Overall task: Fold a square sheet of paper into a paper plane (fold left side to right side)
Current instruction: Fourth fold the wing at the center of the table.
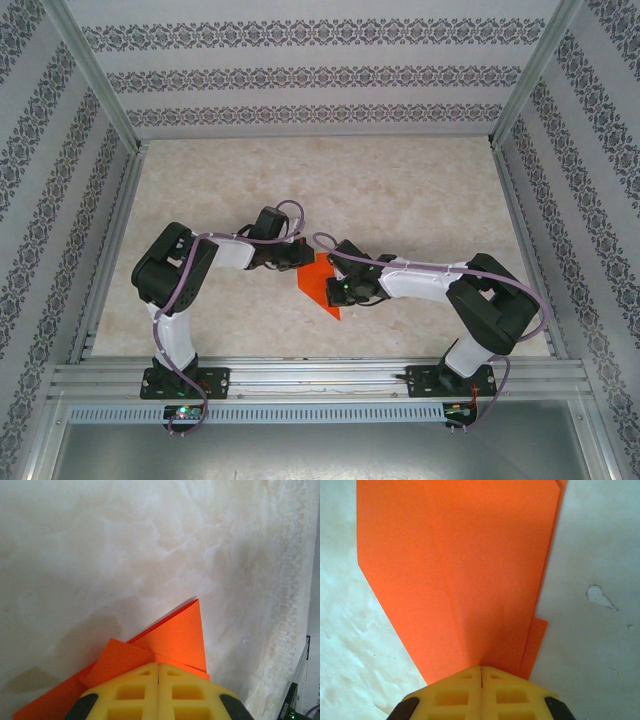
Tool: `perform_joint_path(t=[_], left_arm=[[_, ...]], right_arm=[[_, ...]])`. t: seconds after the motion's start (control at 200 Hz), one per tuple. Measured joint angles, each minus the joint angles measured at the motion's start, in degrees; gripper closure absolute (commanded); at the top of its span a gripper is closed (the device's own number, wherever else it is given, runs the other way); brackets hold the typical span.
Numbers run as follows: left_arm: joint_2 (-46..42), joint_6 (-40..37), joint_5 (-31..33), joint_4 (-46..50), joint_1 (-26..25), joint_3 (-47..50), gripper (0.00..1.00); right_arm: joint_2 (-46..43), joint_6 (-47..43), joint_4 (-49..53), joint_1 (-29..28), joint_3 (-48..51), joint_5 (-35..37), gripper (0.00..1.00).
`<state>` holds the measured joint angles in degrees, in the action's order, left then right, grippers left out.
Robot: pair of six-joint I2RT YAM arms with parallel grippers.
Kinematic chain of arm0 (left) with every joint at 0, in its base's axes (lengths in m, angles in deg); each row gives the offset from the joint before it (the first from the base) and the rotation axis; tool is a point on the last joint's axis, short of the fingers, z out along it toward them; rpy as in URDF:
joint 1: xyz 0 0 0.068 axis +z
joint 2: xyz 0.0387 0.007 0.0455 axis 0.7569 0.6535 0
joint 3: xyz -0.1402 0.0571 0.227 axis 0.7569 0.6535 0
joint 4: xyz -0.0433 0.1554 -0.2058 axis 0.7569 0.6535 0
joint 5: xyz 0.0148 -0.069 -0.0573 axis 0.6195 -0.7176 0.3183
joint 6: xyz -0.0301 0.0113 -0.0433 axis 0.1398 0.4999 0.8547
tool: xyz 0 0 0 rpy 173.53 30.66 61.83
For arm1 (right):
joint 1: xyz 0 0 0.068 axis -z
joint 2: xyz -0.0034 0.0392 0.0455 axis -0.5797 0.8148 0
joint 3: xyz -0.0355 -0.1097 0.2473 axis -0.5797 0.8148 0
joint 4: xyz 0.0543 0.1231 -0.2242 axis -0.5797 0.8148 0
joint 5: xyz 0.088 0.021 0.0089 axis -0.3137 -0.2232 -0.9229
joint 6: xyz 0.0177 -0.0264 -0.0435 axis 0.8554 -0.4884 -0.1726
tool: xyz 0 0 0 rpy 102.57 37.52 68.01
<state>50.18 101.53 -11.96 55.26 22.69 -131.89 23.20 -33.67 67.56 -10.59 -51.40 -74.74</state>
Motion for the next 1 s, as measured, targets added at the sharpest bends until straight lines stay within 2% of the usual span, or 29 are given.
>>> perform_joint_path(t=[0.285,0.729,0.849,0.999], left_arm=[[1.6,-3.1,-0.4,4.4,1.2,-3.7,1.00],[4.0,-7.8,2.1,9.6,5.9,-9.8,1.00],[1.1,-8.6,3.8,10.9,6.4,-8.8,1.00],[-7.9,-8.4,3.2,10.5,6.3,-3.8,1.00]], right_arm=[[0.1,0.0,0.0,0.0,-0.1,0.3,1.00],[0.1,0.0,-0.1,0.0,-0.1,0.2,1.00],[0.1,0.0,-0.2,0.0,-0.1,0.2,1.00],[-0.2,0.1,-0.7,0.1,0.3,0.2,1.00]])
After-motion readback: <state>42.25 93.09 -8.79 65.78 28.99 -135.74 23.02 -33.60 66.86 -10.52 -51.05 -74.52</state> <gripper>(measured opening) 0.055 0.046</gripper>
